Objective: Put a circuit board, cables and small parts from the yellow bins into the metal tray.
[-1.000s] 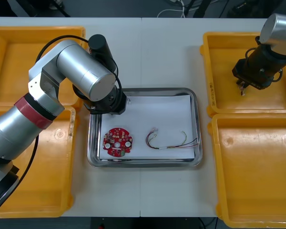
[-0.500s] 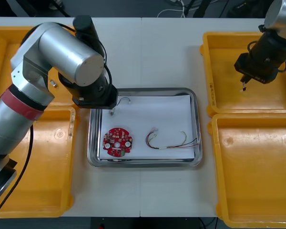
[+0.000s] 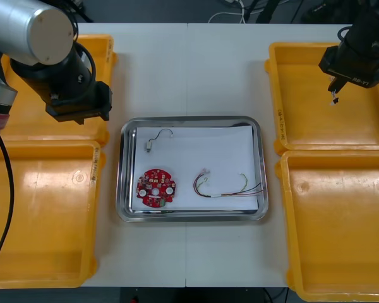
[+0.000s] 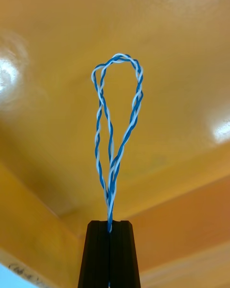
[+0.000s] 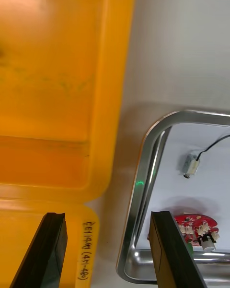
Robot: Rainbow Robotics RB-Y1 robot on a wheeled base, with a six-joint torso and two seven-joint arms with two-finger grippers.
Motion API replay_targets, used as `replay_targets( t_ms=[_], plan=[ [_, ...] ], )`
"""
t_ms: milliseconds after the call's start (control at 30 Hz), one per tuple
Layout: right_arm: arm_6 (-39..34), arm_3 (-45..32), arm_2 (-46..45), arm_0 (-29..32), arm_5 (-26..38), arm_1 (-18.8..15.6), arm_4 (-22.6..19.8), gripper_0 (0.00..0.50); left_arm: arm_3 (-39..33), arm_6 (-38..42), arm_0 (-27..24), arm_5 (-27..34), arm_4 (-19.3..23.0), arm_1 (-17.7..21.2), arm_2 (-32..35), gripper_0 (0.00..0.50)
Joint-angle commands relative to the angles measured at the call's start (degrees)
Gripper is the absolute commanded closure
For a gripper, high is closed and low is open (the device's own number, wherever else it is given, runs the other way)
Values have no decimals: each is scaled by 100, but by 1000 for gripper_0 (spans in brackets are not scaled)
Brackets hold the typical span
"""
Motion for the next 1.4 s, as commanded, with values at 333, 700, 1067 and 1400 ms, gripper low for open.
replay_targets(
  t_ms=[333,700,1067,1400],
  plan=[
    [1080,-2518,66,670,1451,-164,-67,500,669,-1223,-507,54,-96,619,793,0],
    [2143,-4117,295,1303,1474,-156,-963,500,1811,-1839,-762,-983,-456,636,828,0],
    [2512,-6279,1411,2402,1474,-314,-2071,500,2479,-2129,-867,-1748,-482,627,784,0],
    [2758,-7299,2404,2789,1474,-692,-3029,500,2884,-2313,-867,-2240,-447,592,573,0]
  ],
)
